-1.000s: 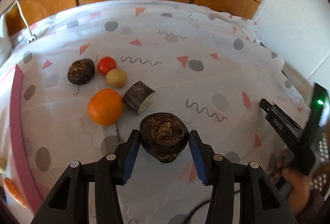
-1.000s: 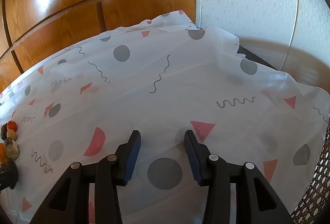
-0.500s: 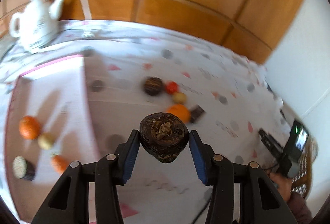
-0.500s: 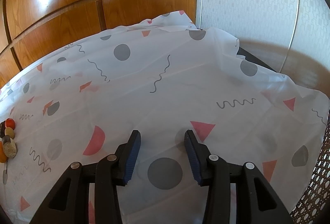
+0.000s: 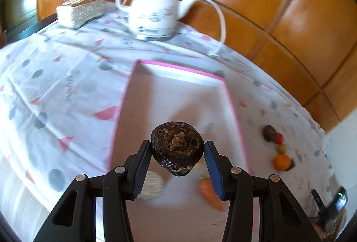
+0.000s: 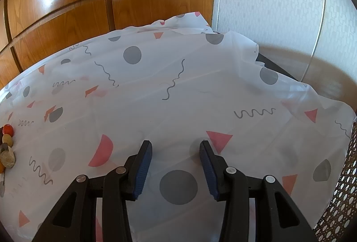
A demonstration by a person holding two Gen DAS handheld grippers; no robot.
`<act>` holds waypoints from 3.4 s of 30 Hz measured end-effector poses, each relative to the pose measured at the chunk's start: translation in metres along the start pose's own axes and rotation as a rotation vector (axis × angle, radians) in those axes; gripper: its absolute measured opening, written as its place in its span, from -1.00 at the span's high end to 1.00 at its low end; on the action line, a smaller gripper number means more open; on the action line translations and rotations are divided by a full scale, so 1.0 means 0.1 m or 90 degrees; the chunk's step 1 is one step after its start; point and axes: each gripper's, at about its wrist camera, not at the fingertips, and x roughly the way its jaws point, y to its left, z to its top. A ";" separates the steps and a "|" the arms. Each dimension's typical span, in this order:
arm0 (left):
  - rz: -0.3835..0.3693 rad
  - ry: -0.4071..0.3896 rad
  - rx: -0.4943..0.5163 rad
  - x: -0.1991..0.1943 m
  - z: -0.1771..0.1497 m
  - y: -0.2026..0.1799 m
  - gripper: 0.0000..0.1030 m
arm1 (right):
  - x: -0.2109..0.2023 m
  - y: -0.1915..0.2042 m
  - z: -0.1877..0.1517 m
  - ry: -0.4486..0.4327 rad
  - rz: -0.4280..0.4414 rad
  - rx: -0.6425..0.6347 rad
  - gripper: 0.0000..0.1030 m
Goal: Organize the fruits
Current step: 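Carry the root into the tray beside the cylinder, open left tool, then reach the right tool to the yellow potato-like fruit and grasp it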
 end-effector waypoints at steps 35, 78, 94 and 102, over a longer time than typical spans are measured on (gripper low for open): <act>0.060 -0.001 -0.022 0.26 -0.02 0.19 -0.14 | -0.06 0.05 0.00 0.024 0.002 -0.015 0.13; 0.029 -0.010 0.009 -0.12 -0.28 -0.04 -0.15 | -0.69 1.92 -0.13 0.063 0.394 -0.302 0.13; 0.036 -0.006 -0.023 -0.16 -0.31 0.12 -0.20 | -0.44 2.14 0.12 0.076 0.377 -0.322 0.13; 0.036 0.001 -0.027 -0.13 -0.33 0.13 -0.20 | -0.25 2.48 0.22 0.135 0.392 -0.330 0.13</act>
